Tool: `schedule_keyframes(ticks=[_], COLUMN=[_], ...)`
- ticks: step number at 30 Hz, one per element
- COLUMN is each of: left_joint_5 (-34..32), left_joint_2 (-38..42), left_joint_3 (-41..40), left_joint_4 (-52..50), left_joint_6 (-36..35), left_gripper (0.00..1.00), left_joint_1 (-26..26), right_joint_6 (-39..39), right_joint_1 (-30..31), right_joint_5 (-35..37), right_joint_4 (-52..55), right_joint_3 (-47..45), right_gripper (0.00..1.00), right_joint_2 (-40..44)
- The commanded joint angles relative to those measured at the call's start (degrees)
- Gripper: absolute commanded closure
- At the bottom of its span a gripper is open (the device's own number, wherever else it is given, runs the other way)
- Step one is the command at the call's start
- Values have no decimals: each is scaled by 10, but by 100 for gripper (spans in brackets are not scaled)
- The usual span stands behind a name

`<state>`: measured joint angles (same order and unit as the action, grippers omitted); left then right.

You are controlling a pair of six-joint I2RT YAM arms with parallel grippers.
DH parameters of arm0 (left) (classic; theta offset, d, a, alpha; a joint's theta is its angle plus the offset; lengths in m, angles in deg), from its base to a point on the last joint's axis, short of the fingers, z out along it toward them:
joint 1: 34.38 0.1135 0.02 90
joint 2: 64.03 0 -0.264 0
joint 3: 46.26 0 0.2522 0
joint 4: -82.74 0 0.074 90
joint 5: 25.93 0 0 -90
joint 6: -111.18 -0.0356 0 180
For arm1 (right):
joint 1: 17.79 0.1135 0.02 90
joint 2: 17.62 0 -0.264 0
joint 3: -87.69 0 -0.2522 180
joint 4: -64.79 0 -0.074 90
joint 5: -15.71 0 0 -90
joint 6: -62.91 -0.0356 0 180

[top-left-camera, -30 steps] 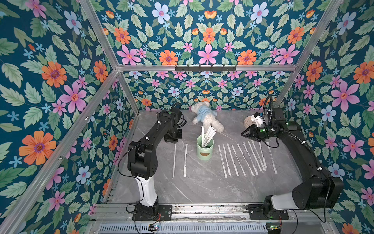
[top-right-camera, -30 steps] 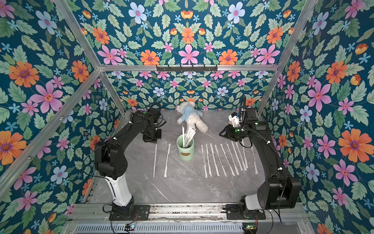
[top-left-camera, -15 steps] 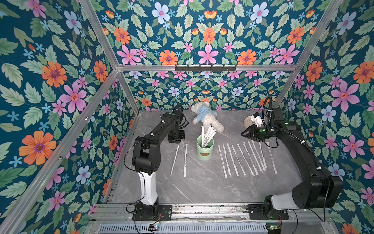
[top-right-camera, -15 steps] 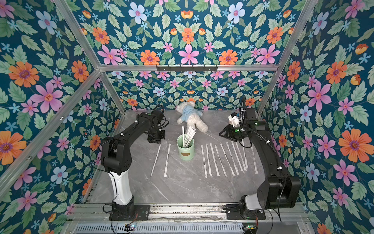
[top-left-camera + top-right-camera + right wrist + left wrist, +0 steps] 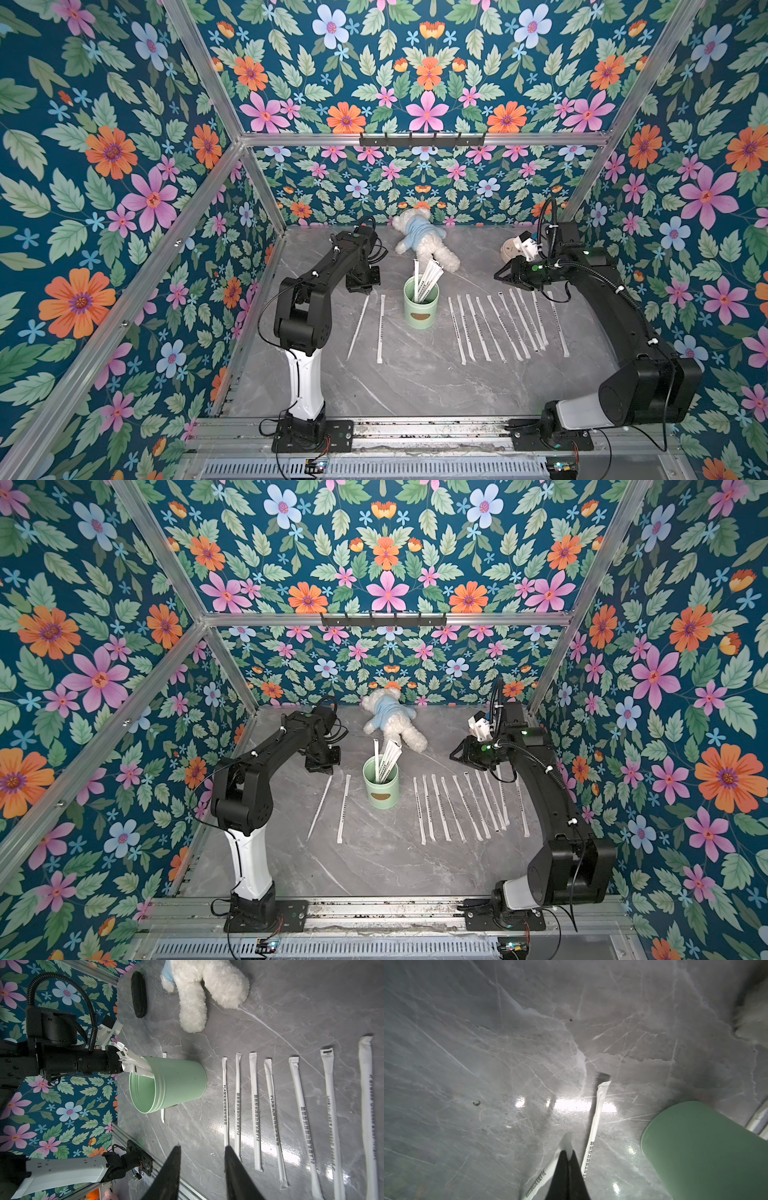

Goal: Take the straws out of the storage container
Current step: Place the straw at the center of the board, then pick up the straw from the container.

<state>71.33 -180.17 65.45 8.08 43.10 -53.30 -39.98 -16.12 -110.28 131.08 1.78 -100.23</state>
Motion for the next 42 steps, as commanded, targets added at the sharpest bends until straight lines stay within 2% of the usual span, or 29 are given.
schedule_keyframes(ticks=[1, 6, 18, 22, 27, 31, 37, 39, 42], left_joint_5=[-8, -11, -19, -21, -20, 36, 92, 94, 85], left_joint_2=[3, 6, 10, 14, 30, 100, 229, 244, 239], left_joint_3=[-3, -9, -12, -12, -8, -37, -140, -154, -152], left_joint_4=[0, 4, 11, 13, 23, 117, 327, 355, 357], left_joint_6=[-3, -2, -1, -2, 2, 12, 46, 45, 27], left_gripper=[100, 100, 79, 76, 77, 78, 69, 65, 63], left_joint_1=[4, 9, 21, 25, 26, 19, -24, -48, -88], right_joint_6=[9, 9, 8, 8, 8, 7, 4, 5, 4], right_joint_1=[0, 1, 0, 0, 1, 0, 0, 0, 1], right_joint_5=[-6, -7, -7, -4, -5, -2, -1, -3, -5], right_joint_4=[-1, -1, 4, 7, 8, 9, 9, 10, 10], right_joint_3=[-1, -3, -3, -2, -2, -2, -2, -1, -2], right_gripper=[63, 63, 63, 63, 63, 63, 63, 63, 63], right_joint_2=[0, 1, 4, 6, 7, 10, 14, 14, 14])
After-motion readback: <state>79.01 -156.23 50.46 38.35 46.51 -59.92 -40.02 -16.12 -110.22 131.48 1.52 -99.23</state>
